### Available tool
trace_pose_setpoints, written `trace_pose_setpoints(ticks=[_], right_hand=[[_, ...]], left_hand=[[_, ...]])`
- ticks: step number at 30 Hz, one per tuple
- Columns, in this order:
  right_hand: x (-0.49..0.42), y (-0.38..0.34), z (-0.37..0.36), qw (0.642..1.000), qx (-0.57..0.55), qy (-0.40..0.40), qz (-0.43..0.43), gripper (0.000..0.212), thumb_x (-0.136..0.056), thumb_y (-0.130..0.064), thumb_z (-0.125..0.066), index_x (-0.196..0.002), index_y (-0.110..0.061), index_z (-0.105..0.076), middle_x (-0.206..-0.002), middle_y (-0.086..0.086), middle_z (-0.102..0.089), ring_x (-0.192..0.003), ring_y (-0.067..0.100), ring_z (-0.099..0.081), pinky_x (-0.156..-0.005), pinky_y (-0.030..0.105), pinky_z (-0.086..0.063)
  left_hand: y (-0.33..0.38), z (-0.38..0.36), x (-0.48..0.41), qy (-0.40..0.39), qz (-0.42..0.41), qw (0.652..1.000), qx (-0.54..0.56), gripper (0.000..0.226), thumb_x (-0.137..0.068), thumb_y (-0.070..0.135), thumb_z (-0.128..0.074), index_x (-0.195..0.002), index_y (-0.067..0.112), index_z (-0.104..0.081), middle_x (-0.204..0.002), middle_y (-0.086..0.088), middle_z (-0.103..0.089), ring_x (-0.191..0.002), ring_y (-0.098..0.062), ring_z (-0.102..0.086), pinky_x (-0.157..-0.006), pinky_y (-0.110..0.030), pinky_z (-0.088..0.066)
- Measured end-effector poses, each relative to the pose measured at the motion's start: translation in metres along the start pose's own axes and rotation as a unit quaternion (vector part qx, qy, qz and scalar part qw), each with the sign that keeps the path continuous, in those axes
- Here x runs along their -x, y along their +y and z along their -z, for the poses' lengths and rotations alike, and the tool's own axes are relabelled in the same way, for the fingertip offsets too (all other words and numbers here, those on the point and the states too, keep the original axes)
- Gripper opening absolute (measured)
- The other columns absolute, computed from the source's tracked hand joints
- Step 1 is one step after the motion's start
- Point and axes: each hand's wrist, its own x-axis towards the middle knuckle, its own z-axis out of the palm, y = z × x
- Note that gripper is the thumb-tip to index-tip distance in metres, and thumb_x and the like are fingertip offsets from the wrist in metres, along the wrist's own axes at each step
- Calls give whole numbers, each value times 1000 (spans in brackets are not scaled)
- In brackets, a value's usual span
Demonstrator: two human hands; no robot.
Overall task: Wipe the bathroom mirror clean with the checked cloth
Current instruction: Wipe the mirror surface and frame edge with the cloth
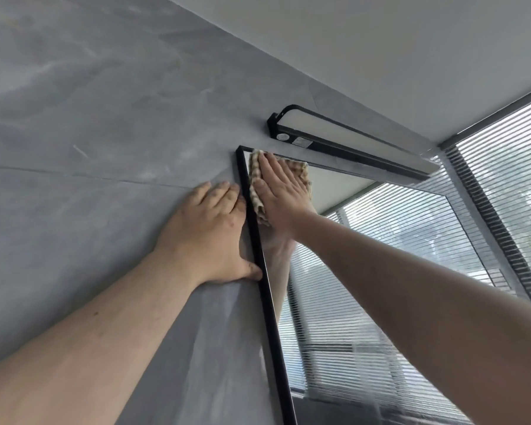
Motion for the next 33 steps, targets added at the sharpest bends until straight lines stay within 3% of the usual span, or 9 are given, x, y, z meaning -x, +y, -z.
trace_pose_setpoints(ticks=[6, 10, 13, 17, 24, 29, 33], right_hand=[[-10, 43, 6, 998, -10, 17, -57, 54, -107, -46, -17, -158, -36, -2, -165, -15, 5, -151, 4, 8, -113, 23, 12], [-1, 105, 12, 987, 8, 28, -159, 56, -105, -48, -15, -159, -34, -3, -166, -14, 4, -151, 5, 7, -116, 32, 14], [17, 160, 9, 970, -3, 46, -240, 66, -96, -58, -11, -158, -37, -8, -166, -14, 1, -152, 6, 4, -124, 44, 5], [43, 190, 2, 941, -59, 113, -314, 69, -92, -63, -15, -156, -40, -13, -165, -18, -8, -151, 2, -2, -124, 37, 1], [39, 174, 8, 953, -51, 108, -279, 65, -96, -53, -20, -158, -33, -14, -166, -12, -8, -152, 9, -3, -124, 43, 0], [8, 114, 9, 989, 1, 39, -144, 66, -98, -58, -13, -159, -34, -8, -166, -11, 2, -153, 10, 5, -124, 50, 2], [-4, 58, 7, 998, -2, 20, -52, 56, -106, -47, -18, -159, -34, -2, -166, -13, 5, -152, 8, 9, -118, 29, 8]], left_hand=[[-1, 0, 0, -2, 1, 1000, -15, 140, -47, 98, -13, -158, 12, -10, -167, -7, -6, -154, -22, 0, -124, -40, 4], [0, 1, 0, -15, 0, 1000, -14, 131, -62, 97, -34, -158, 12, -6, -168, -7, -1, -154, -21, 5, -125, -41, 5], [1, 2, 0, -15, -1, 1000, -17, 131, -64, 96, -36, -158, 12, -5, -168, -7, -1, -154, -21, 5, -124, -40, 5], [2, 4, 1, -17, -1, 1000, -8, 130, -64, 96, -40, -158, 12, -8, -168, -8, -2, -154, -21, 4, -124, -39, 5], [2, 4, 0, -10, 0, 1000, -3, 130, -63, 95, -42, -158, 12, -11, -167, -8, -5, -154, -21, 2, -125, -40, 4], [2, 4, 0, -15, 0, 1000, -1, 130, -63, 96, -42, -158, 13, -9, -168, -7, -3, -154, -20, 3, -125, -41, 4], [2, 4, 1, -17, -1, 1000, 1, 130, -64, 96, -41, -159, 13, -7, -168, -7, -1, -154, -20, 4, -125, -40, 6]])
